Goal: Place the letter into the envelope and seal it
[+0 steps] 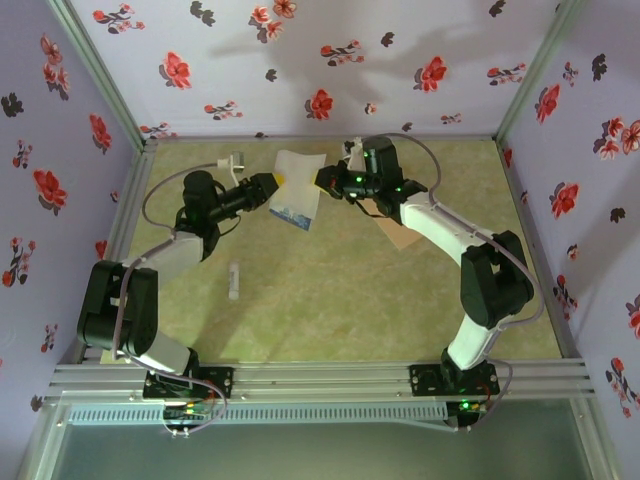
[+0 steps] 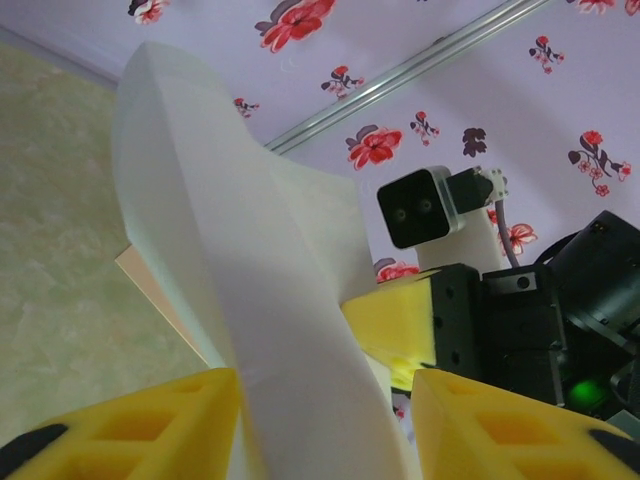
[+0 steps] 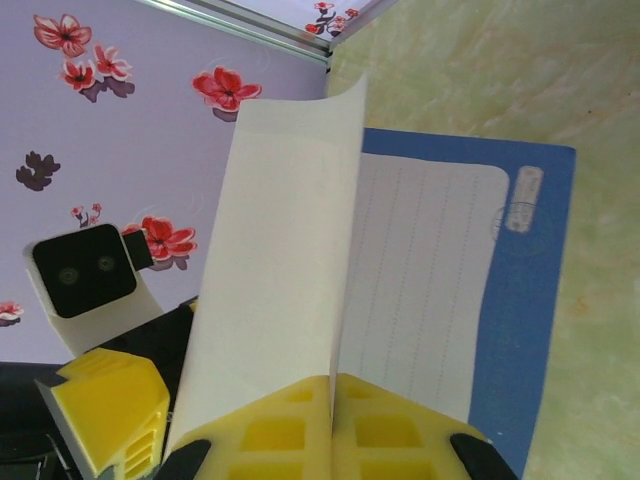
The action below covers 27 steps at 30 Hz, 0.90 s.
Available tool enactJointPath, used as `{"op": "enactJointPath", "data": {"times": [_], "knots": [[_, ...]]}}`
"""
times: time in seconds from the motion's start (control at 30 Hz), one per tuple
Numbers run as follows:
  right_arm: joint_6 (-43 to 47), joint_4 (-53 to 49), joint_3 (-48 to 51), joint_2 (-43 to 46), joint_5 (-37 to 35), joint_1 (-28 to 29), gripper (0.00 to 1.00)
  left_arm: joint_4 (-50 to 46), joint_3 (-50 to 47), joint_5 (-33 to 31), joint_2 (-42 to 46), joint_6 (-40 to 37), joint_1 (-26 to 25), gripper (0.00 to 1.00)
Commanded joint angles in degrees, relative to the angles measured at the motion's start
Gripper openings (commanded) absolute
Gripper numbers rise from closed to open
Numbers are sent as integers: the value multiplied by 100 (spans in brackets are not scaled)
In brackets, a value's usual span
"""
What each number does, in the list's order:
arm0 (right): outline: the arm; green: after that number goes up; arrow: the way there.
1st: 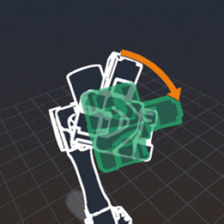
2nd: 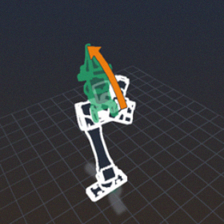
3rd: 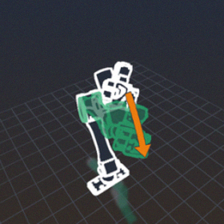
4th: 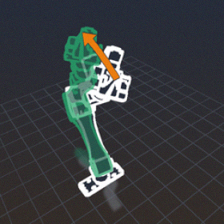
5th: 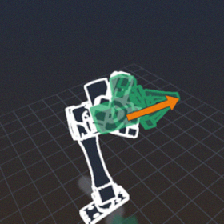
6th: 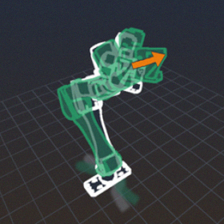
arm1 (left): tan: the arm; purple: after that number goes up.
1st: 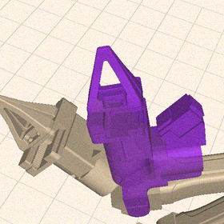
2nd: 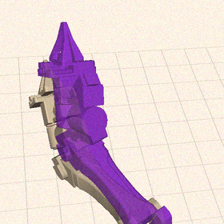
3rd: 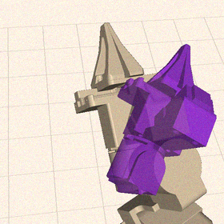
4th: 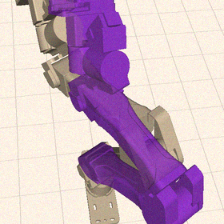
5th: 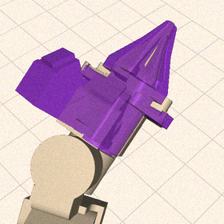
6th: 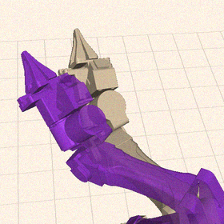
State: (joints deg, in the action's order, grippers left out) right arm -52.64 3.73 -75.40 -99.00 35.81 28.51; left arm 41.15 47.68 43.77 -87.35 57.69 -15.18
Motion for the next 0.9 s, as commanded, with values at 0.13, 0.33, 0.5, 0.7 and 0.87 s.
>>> {"op": "enactJointPath", "data": {"times": [0.13, 0.33, 0.5, 0.7, 0.87], "knots": [[364, -175, 95, 243, -92, -90, 0, -77, 198, 109, 61, -202, 28, 41], [396, -149, 94, 264, -110, -100, 0, -177, 211, 117, 67, -249, 32, 29], [395, -145, 93, 262, -109, -100, 1, -269, 242, 156, 68, -300, 30, 14], [365, -104, 147, 269, -92, -103, 13, -423, 277, 147, 106, -410, 31, 12], [323, -37, 258, 307, -88, -137, 43, -414, 321, 146, 137, -414, 36, 6]]}}
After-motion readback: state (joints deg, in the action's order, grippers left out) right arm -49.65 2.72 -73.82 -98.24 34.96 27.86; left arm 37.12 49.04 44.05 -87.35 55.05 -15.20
